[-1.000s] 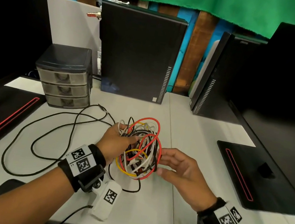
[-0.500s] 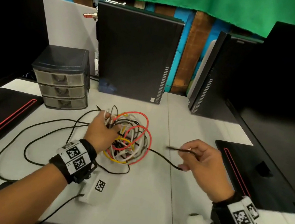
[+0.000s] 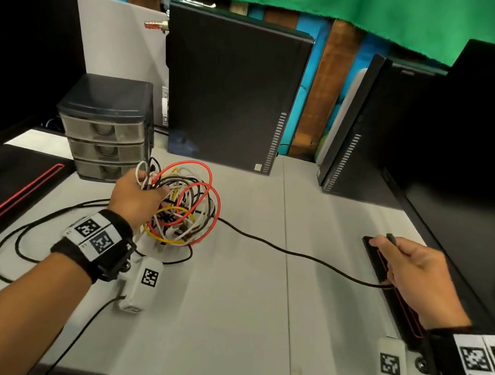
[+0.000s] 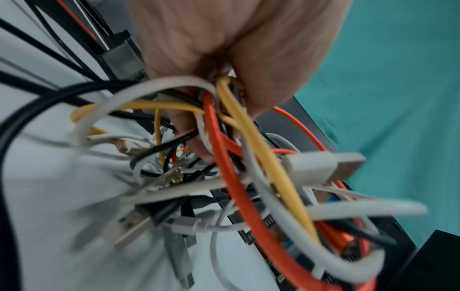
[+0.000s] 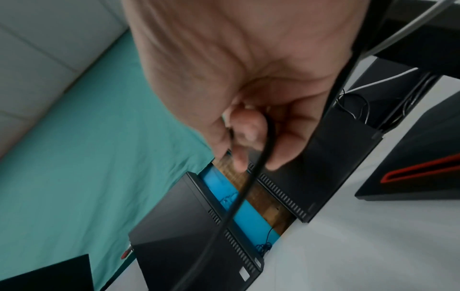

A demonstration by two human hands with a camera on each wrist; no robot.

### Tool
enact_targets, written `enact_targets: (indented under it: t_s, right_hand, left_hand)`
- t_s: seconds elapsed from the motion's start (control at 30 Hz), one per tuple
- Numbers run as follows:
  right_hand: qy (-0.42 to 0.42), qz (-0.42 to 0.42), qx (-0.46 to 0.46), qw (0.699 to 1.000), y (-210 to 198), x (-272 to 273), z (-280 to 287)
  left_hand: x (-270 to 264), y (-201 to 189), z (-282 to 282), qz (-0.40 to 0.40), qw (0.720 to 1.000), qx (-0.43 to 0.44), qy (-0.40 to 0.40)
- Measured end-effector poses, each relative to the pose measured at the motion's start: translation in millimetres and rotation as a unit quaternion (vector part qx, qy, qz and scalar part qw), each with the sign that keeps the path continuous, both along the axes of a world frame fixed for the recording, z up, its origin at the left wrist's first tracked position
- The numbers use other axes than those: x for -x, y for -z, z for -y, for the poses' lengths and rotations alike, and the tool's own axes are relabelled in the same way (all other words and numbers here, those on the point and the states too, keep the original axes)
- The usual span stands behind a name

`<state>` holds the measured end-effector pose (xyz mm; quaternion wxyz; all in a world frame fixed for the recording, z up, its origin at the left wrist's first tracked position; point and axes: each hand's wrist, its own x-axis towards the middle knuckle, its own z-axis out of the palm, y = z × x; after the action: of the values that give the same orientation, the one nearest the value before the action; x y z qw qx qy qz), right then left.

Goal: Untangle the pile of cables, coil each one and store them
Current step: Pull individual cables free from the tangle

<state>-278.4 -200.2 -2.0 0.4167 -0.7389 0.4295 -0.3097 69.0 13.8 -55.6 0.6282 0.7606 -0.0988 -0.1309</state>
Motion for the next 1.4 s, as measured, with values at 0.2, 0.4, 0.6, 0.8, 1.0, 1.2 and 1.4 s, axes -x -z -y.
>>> enact_targets:
  t_s: [0.2,0.4,0.6,0.8,1.0,1.2,1.4]
  right_hand:
    - [-0.06,-0.197,0.087,0.975,9.8,-12.0,-7.2]
    - [-0.239,-0.165,0.201,0.936,12.0,-78.9,-89.9]
    - [-0.296,-0.343,0.183,0.873,49.7,-125.7,-111.4]
    - [-0.295,-0.356,0.17,0.87,54.9,-140.4,-100.3]
    - [-0.29,-0.406,0.181,0.847,58.5,-158.0,-97.3]
    - [-0.271,-0.454,0.179,0.83,53.4,-153.7,-76.5]
    - [-0.213,-0.479,0.127,0.842,47.8,-126.1,-36.9]
  left_hand:
    - [6.6,0.3,4.8,0.015,1.0,-0.01,0.023]
    - [62.3,-11.8,26.6,-0.097,0.976,0.001,0.197]
    - [51.7,-49.2,12.6,0.039,0.924,-0.187,0.332]
    - [33.3,-6.3,16.9,0.283,0.801,-0.387,0.359]
    - [26.0,2.2,24.6,0.358,0.753,-0.412,0.367]
    - [13.6,-8.6,13.0,0.385,0.772,-0.361,0.355]
    - [-32.0,-50.4,-13.5,0.288,0.933,-0.164,0.142]
